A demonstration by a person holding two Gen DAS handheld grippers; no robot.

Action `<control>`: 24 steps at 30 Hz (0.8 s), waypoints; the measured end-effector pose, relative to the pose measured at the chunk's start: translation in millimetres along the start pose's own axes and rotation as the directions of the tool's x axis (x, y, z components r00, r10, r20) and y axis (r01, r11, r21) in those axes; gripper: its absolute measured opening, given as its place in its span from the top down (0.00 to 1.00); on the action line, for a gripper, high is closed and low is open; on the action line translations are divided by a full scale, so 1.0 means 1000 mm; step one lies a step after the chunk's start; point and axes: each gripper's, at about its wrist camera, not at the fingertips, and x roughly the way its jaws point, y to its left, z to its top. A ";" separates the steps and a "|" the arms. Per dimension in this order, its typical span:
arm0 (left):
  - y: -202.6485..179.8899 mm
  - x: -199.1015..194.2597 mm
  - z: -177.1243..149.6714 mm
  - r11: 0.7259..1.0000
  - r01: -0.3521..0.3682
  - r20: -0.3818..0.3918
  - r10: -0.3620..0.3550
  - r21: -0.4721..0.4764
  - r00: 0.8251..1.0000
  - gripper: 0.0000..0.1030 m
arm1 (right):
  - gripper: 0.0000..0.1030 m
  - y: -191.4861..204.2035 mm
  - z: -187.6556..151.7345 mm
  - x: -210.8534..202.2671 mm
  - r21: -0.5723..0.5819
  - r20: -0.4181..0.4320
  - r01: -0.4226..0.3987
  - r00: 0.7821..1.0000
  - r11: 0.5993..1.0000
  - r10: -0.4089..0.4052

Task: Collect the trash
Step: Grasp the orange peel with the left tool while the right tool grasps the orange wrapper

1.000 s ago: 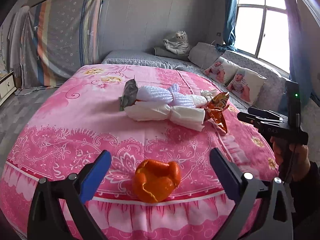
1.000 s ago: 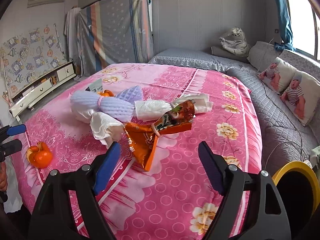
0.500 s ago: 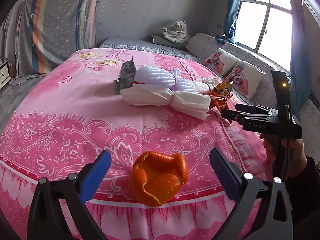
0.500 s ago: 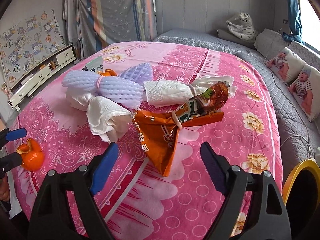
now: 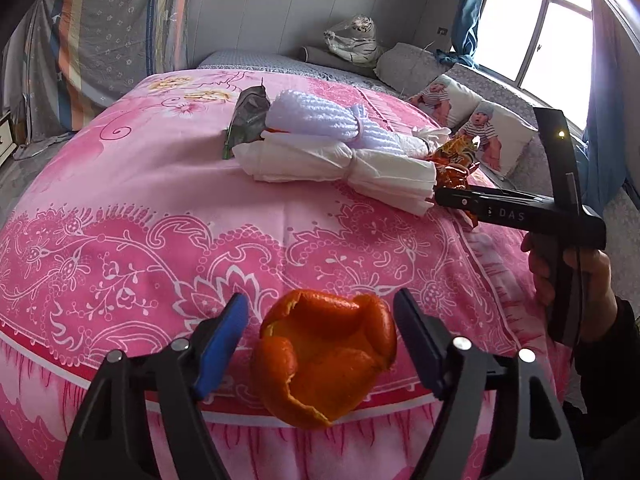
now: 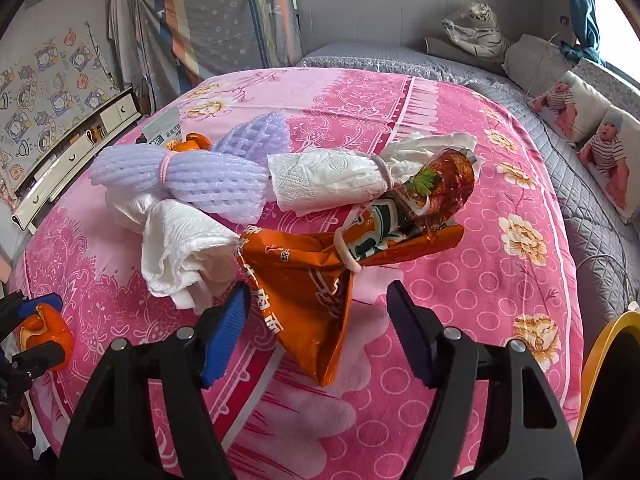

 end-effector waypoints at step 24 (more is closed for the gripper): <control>-0.017 -0.040 0.009 0.999 0.016 0.085 -0.020 0.044 0.996 0.65 | 0.72 -0.008 0.001 -0.044 0.016 0.133 0.025 0.991 1.000 -0.027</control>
